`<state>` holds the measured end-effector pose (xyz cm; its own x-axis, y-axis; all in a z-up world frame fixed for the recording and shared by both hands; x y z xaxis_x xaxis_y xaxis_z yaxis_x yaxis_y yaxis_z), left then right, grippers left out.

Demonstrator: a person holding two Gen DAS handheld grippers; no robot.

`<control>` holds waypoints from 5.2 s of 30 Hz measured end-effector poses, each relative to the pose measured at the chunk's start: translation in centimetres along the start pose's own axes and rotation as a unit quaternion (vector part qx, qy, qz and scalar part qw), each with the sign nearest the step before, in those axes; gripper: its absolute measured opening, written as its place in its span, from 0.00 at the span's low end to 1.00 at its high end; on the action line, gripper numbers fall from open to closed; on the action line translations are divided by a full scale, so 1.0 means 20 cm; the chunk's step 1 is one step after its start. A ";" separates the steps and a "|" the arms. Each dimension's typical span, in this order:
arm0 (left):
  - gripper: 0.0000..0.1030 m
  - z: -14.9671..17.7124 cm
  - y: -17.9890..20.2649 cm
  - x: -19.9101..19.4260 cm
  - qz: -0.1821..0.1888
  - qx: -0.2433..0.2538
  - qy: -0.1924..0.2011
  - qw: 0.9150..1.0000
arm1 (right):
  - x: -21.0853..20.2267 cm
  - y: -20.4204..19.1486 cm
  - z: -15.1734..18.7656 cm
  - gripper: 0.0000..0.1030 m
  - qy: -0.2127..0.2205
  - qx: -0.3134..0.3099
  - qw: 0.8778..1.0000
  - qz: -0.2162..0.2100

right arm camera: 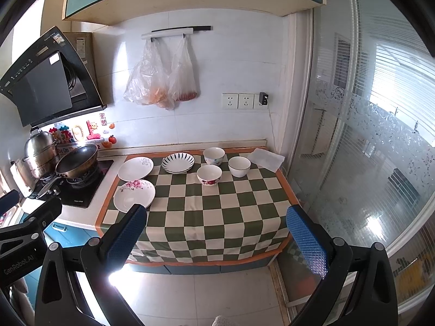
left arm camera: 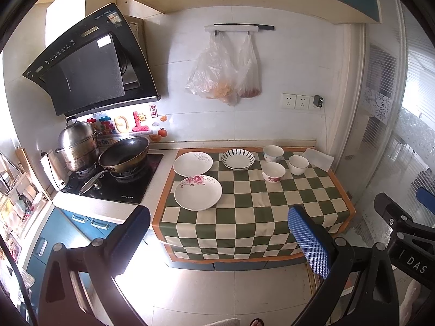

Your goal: Organize plates and bowls

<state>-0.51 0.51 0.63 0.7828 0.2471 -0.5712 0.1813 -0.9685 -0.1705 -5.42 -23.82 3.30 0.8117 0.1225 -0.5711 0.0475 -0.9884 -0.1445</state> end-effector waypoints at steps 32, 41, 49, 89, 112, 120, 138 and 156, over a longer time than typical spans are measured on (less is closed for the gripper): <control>1.00 0.00 -0.02 -0.03 0.000 0.001 0.006 1.000 | -0.01 -0.03 0.03 1.00 0.001 0.000 1.000 0.000; 1.00 -0.01 -0.03 -0.01 0.000 0.002 0.004 1.000 | -0.01 -0.03 0.03 1.00 0.000 0.001 1.000 0.000; 1.00 -0.01 -0.02 0.00 0.001 0.003 0.003 1.000 | 0.00 -0.03 0.03 1.00 0.000 0.002 1.000 0.000; 0.95 0.12 -0.23 2.36 -0.073 0.029 -0.261 0.962 | 2.69 -0.34 0.17 1.00 -0.251 0.076 0.953 -0.152; 0.30 0.27 -0.18 3.25 0.017 -0.015 -0.459 0.888 | 3.98 -0.45 0.37 0.26 -0.467 0.151 0.826 -0.278; 0.27 0.18 -0.18 3.20 0.024 -0.003 -0.444 0.896 | 3.93 -0.45 0.39 0.15 -0.455 0.149 0.837 -0.264; 0.27 0.00 0.25 3.05 0.098 0.069 -0.404 0.907 | 3.66 0.01 0.21 0.14 -0.383 0.195 0.874 -0.224; 0.27 0.09 0.49 3.06 0.096 0.124 -0.406 0.900 | 3.63 0.38 0.35 0.14 -0.385 0.220 0.877 -0.188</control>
<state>48.07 6.17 -37.36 0.0738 0.1131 -0.9908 -0.1287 -0.9842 -0.1219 49.79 -21.75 -44.94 0.1456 0.6233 -0.7683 -0.1393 -0.7559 -0.6397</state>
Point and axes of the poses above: each gripper's, at about its wrist camera, not at the fingertips, and x roughly the way its jaws point, y to its right, z to its underside, the point moved 1 cm from there along x, roughly the way its jaws point, and after that the axes turned 14 degrees about -z, right-handed, at the moved point
